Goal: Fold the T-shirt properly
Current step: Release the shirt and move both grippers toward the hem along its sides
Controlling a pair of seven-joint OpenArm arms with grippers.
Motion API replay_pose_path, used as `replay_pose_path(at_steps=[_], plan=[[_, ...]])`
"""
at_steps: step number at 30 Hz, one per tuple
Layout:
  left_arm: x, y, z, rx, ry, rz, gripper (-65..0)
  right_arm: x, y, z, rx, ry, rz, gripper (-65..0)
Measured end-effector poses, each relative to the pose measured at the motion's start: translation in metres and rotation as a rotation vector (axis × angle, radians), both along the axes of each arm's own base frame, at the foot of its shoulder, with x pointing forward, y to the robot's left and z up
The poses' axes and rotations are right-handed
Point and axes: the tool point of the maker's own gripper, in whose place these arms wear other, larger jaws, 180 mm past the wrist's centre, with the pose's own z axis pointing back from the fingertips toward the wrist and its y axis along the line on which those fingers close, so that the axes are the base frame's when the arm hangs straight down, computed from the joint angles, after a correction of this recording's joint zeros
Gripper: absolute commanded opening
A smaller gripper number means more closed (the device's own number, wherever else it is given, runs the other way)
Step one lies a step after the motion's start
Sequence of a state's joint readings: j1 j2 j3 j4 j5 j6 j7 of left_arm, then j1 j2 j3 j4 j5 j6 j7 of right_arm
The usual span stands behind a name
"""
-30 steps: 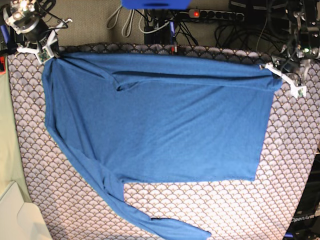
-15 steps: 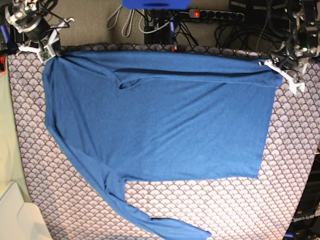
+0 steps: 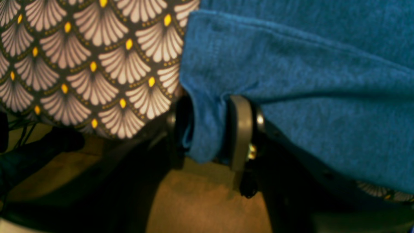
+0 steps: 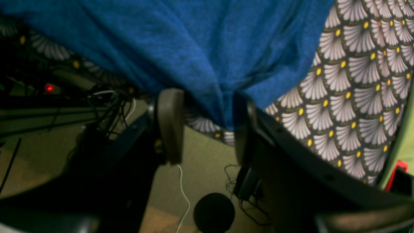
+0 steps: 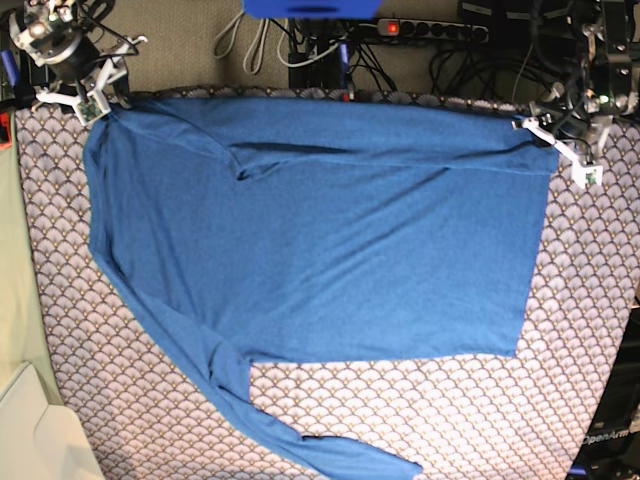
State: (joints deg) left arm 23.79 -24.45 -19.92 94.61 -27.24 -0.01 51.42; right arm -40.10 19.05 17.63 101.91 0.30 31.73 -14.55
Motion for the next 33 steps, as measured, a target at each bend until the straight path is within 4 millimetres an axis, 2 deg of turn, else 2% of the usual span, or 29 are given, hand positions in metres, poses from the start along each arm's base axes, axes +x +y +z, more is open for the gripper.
replay_pose_path(at_steps=[7, 10, 13, 17, 21, 25, 28, 31, 33], plan=[[-0.001, 0.001, 0.000, 0.001, 0.001, 0.003, -44.2, -0.006, 0.000, 0.001, -0.004, 0.009, 0.006, -39.5], [-0.001, 0.001, 0.000, 0.001, 0.000, 0.002, -44.2, -0.002, 0.003, 0.007, -0.003, -0.013, 0.014, -39.5], [0.000, -0.001, 0.003, 0.002, -0.004, -0.003, -44.2, 0.003, -0.008, 0.013, -0.021, -0.036, -0.010, -39.5], [0.012, -0.008, 0.019, 0.009, -0.056, -0.034, -44.2, 0.008, -0.018, 0.017, -0.044, -0.048, -0.027, -39.5], [0.024, -0.012, 0.034, 0.013, -0.108, -0.048, -44.2, 0.035, -0.024, 0.035, -0.058, -0.132, -0.038, -39.1], [0.047, 0.005, 0.056, 0.030, -0.191, 0.010, -44.2, 0.048, -0.026, 0.039, -0.065, -0.155, -0.045, -39.0], [0.065, 0.011, 0.071, 0.045, -0.255, 0.017, -44.1, 0.072, -0.024, 0.053, -0.058, -0.227, -0.045, -39.0], [0.072, 0.009, 0.075, 0.034, -0.264, 0.022, -44.1, 0.090, -0.031, 0.056, -0.091, -0.212, -0.068, -39.0], [0.087, 0.010, 0.086, 0.034, -0.304, 0.023, -44.2, 0.106, -0.033, 0.061, -0.108, -0.210, -0.072, -39.0]])
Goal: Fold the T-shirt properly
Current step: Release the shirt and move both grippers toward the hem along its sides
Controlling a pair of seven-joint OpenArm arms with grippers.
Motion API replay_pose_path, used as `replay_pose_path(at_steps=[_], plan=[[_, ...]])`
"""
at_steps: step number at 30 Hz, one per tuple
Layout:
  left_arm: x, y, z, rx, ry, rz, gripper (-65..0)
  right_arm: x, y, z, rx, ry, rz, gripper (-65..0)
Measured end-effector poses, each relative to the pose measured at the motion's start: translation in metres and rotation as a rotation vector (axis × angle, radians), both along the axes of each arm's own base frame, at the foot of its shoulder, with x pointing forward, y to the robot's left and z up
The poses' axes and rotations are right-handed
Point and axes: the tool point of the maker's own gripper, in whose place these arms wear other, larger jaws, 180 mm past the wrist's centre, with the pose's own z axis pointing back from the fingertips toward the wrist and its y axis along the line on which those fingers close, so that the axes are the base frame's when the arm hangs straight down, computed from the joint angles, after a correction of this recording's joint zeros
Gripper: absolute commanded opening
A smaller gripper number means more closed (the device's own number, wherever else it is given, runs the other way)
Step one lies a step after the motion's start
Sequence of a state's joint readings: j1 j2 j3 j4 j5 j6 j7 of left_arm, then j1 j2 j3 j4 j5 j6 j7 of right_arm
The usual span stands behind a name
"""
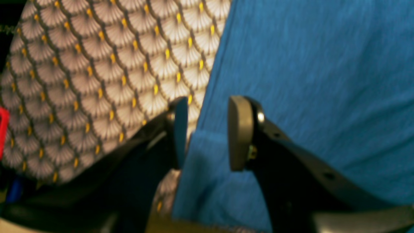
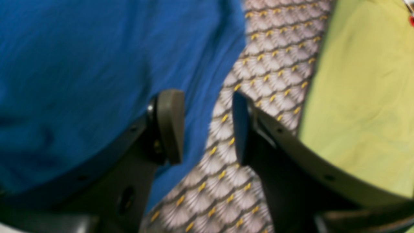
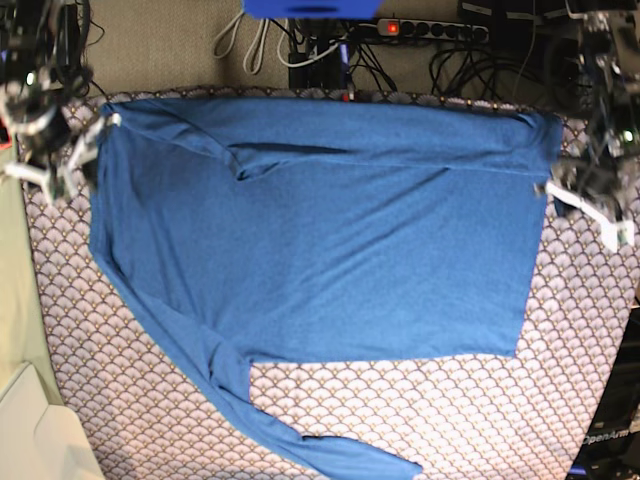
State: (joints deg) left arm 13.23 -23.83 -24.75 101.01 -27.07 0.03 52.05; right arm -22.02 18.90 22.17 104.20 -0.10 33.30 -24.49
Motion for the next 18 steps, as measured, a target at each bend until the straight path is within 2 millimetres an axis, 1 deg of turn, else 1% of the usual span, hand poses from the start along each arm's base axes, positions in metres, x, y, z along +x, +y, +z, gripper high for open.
replay_pose_path(at_steps=[2, 3, 6, 8, 10, 11, 14, 16, 18], plan=[[0.018, 0.001, 0.011, -0.006, -0.057, 0.002, -44.4, 0.023, 0.006, 0.010, -0.008, -0.016, 0.023, -39.0], [0.024, 0.003, 0.012, -0.014, -0.062, 0.009, -44.4, 0.032, 0.011, 0.015, 0.000, -0.027, 0.030, -39.0], [0.036, 0.013, 0.005, -0.037, -0.047, 0.049, -44.4, 0.051, 0.016, 0.020, -0.035, -0.005, 0.033, -39.0], [0.046, 0.018, 0.003, -0.053, -0.046, 0.072, -44.4, 0.067, 0.027, 0.022, -0.021, -0.012, 0.059, -39.0], [0.061, 0.014, 0.000, -0.055, -0.053, 0.061, -44.6, 0.087, 0.038, 0.025, 0.007, -0.024, 0.078, -39.0], [0.070, 0.010, 0.001, -0.056, -0.075, 0.046, -44.6, 0.098, 0.039, 0.025, 0.015, -0.028, 0.072, -39.0], [0.088, -0.005, -0.003, -0.054, -0.132, 0.004, -44.6, 0.120, 0.040, 0.014, 0.058, 0.004, 0.054, -39.0], [0.095, -0.010, -0.007, -0.031, -0.168, -0.014, -44.6, 0.132, 0.037, 0.004, 0.067, 0.039, 0.040, -39.0], [0.106, -0.014, -0.008, -0.019, -0.224, -0.026, -44.6, 0.145, 0.039, -0.005, 0.074, 0.075, 0.044, -39.0]])
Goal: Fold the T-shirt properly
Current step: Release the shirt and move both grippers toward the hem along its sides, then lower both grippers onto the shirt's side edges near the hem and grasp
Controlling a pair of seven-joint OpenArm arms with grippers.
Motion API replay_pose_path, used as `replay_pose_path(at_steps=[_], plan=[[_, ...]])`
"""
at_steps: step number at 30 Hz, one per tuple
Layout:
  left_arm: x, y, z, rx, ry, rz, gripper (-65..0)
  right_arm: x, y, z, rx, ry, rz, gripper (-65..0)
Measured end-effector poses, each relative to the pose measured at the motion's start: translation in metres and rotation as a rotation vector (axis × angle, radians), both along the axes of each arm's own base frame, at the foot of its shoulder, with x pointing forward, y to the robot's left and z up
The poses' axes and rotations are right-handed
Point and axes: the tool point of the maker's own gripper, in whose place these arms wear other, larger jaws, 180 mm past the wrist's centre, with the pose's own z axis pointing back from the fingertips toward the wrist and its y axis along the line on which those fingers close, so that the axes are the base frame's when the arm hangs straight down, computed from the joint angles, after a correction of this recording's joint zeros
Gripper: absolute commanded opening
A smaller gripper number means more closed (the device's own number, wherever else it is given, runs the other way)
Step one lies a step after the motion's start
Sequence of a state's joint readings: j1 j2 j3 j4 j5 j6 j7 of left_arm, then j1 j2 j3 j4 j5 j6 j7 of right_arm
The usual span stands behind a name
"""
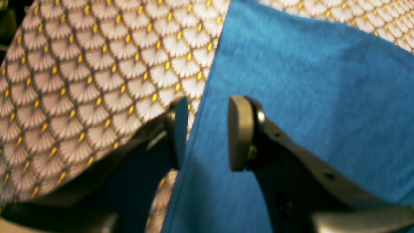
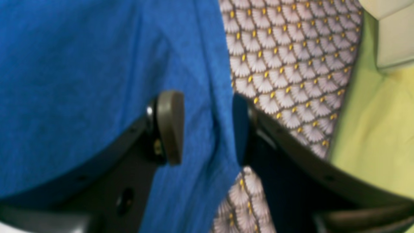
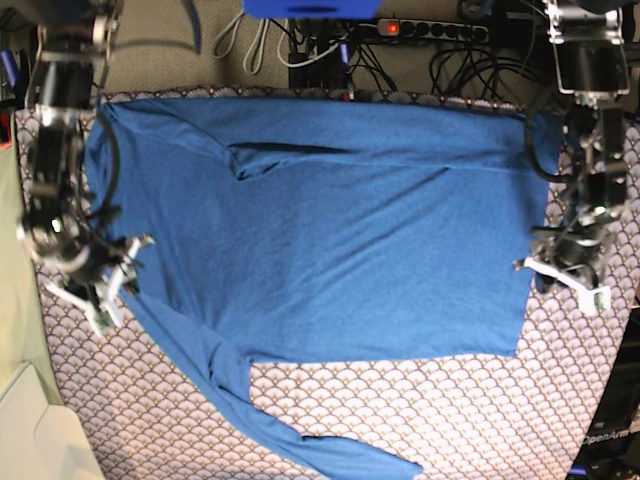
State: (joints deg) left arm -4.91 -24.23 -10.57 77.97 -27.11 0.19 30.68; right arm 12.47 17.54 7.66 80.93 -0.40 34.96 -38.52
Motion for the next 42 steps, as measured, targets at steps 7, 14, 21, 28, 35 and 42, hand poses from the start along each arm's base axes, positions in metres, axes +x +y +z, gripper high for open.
replay_pose_path(at_steps=[7, 14, 21, 28, 35, 42], plan=[[0.037, 0.001, -0.011, 0.048, 0.021, -0.012, -44.2, 0.043, 0.017, -0.008, 0.034, 0.041, 0.048, -39.0], [0.084, 0.008, 0.000, 0.166, 0.028, 0.000, -44.1, 0.085, 0.037, -0.023, 0.176, 0.024, 0.026, -34.2], [0.098, -0.001, -0.017, 0.237, 0.026, -0.032, -44.1, 0.111, 0.002, -0.021, 0.218, -0.098, -0.159, -29.8], [0.104, -0.013, -0.018, 0.217, 0.011, -0.045, -44.1, 0.105, -0.017, -0.034, 0.210, -0.085, -0.213, -29.8], [0.104, -0.009, -0.017, 0.215, 0.010, -0.036, -44.1, 0.080, -0.030, -0.069, 0.233, -0.058, -0.252, -29.8], [0.103, -0.009, -0.018, 0.215, 0.013, -0.036, -44.0, 0.079, -0.028, -0.071, 0.233, -0.055, -0.249, -29.8]])
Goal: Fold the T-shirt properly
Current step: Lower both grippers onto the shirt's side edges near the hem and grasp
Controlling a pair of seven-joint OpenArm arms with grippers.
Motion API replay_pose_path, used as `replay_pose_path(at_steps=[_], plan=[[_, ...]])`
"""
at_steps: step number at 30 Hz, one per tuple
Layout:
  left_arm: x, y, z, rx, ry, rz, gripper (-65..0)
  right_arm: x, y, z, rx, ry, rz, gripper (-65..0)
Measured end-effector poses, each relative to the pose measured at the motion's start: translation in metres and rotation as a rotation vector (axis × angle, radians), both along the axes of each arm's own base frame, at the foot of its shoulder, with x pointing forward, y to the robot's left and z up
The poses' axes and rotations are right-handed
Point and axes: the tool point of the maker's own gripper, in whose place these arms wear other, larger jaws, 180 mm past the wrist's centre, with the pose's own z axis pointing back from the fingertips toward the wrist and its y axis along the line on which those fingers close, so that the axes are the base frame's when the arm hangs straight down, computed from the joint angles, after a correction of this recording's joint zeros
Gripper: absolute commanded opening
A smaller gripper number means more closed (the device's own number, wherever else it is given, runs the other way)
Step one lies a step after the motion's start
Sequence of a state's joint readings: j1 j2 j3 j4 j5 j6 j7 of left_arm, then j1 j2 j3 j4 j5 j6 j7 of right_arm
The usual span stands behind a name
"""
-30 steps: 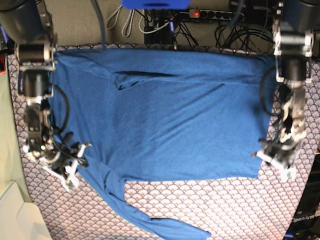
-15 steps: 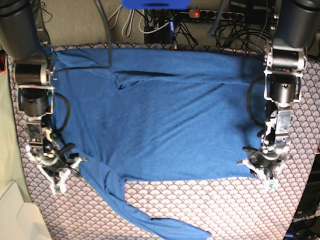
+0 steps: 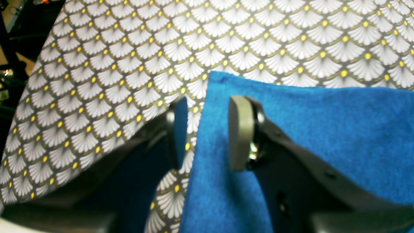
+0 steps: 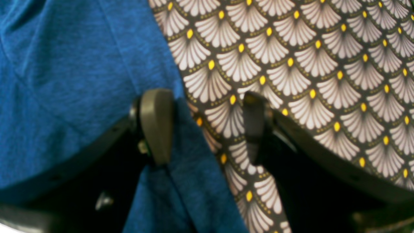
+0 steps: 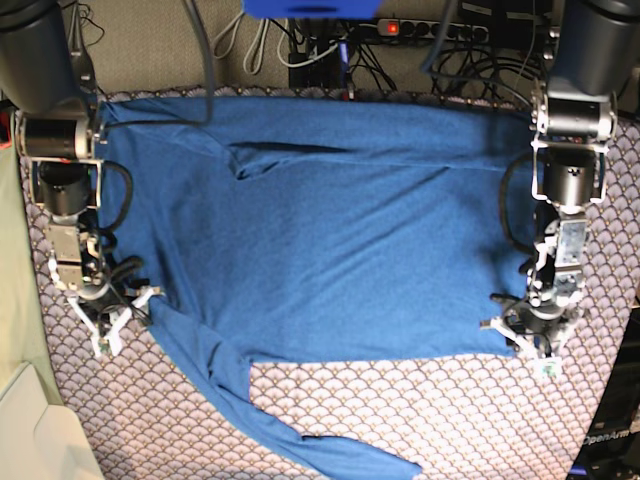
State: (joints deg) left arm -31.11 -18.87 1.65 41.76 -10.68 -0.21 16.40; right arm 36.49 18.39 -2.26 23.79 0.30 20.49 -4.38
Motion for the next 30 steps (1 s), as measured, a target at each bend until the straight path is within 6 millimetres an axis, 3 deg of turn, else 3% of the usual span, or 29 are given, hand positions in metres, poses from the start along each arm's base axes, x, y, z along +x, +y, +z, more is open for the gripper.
replay_pose_path(at_steps=[7, 15, 19, 24, 30], plan=[[0.000, 0.000, 0.000, 0.003, 0.002, 0.000, -34.0, 0.001, 0.000, 0.001, -0.002, 0.002, 0.001, -29.9], [0.000, 0.000, 0.000, 0.002, 0.001, 0.000, -33.7, 0.004, 0.002, 0.004, -0.004, 0.004, 0.006, -29.9], [0.000, 0.000, 0.000, 0.002, 0.002, -0.001, -33.7, 0.006, 0.011, 0.003, 0.010, 0.003, 0.016, -29.9], [0.000, -0.002, -0.001, 0.005, 0.003, -0.005, -33.5, 0.011, 0.024, 0.017, 0.014, -0.039, 0.074, -30.0], [0.002, -0.020, -0.006, -0.018, 0.006, -0.027, -33.5, 0.001, 0.035, 0.001, 0.032, 0.001, 0.083, -30.2]])
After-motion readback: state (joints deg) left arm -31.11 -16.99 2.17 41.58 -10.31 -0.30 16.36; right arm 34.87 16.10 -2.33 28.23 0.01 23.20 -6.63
